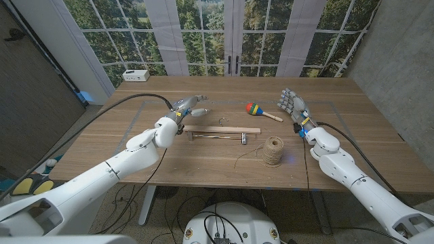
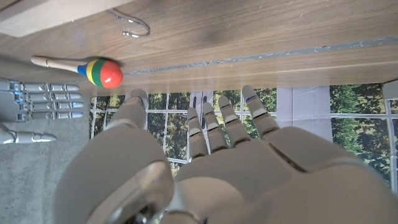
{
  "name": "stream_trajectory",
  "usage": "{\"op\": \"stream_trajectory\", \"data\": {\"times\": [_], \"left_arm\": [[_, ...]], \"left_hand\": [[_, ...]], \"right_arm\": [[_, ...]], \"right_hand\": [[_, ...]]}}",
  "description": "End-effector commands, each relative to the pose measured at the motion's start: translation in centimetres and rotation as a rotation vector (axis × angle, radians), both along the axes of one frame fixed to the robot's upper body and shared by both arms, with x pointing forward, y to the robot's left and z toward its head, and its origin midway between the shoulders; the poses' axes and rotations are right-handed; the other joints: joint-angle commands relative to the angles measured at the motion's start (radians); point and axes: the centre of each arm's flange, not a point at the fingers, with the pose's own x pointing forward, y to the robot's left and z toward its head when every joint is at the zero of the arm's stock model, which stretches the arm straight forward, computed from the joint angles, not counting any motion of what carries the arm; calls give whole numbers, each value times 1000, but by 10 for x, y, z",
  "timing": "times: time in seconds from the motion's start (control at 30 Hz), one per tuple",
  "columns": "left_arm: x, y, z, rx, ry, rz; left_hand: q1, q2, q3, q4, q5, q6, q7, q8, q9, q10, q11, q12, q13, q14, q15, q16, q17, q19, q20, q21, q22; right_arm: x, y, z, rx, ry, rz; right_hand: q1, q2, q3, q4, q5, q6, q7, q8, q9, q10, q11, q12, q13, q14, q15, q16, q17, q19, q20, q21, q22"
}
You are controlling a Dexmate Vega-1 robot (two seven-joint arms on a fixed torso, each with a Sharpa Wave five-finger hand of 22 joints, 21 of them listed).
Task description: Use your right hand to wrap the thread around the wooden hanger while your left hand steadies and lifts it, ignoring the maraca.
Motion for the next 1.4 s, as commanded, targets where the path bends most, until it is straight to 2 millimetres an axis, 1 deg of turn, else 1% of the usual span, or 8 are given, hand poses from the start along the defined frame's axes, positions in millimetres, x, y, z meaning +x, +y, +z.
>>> {"op": "stream_trajectory", "data": {"times": [0.03,0.43,0.6,0.77,1.07,1.23,1.3,1.4], "left_arm": [[-2,-9,-4,128,65,79],[-1,-15,-7,219,127,137],[0,-19,-8,252,150,152],[1,-22,-7,288,201,163],[2,-28,-9,346,238,209],[3,-28,-14,306,218,172],[4,-27,-15,293,225,160],[6,-28,-21,284,239,148]], "left_hand": [[40,-15,0,-6,13,22,2,7,3,20,4,9,3,10,-4,-6,5,13,1,1,0],[125,-75,-27,0,32,8,14,-13,5,9,15,-11,5,-9,5,-19,6,12,10,-8,-1],[139,-92,-38,5,39,-11,16,-23,6,6,17,-15,6,-14,9,-21,6,10,14,-11,0],[164,-133,-65,9,60,-45,19,-35,7,-12,21,-27,10,-37,17,-28,8,1,19,-20,1],[173,-154,-83,12,75,-55,20,-37,8,-22,24,-33,12,-47,23,-30,9,-2,18,-24,1],[187,-163,-100,16,93,-53,22,-33,9,-1,18,-26,14,-17,10,-17,10,13,10,-21,2],[194,-159,-115,25,110,-29,24,-23,10,26,14,-17,17,11,-16,-8,12,37,-6,-14,4],[199,-154,-123,30,120,-9,23,-17,10,49,9,-10,18,26,-25,-3,12,54,-15,-8,5]], "right_arm": [[-4,0,-3,5,3,-1],[-7,1,-6,4,2,-4],[-8,0,-7,4,1,-5],[-9,0,-7,8,1,-6],[-10,-2,-11,15,3,-7],[-10,-3,-11,18,5,-6],[-10,-4,-12,17,3,-6],[-10,-5,-12,19,2,-5]], "right_hand": [[8,5,2,-6,-5,8,3,-2,6,10,1,5,3,9,4,4,3,2,2,6,4],[7,5,3,-6,-6,10,2,-4,6,12,0,4,3,10,5,3,4,2,3,6,4],[5,5,3,-5,-6,11,1,-4,6,13,1,4,3,11,6,3,5,2,2,6,4],[4,5,4,-6,-7,12,2,-5,6,12,-2,3,3,11,6,3,5,3,2,6,4],[3,5,4,-6,-7,12,2,-6,6,15,1,3,3,12,7,3,6,4,1,7,5],[2,5,5,-6,-8,13,2,-7,6,16,1,2,3,14,7,3,7,4,2,7,5],[2,4,5,-6,-8,13,2,-7,6,16,1,2,3,15,8,3,7,4,2,7,5],[1,4,5,-6,-8,14,2,-7,6,17,1,2,4,15,7,2,7,5,1,7,5]]}}
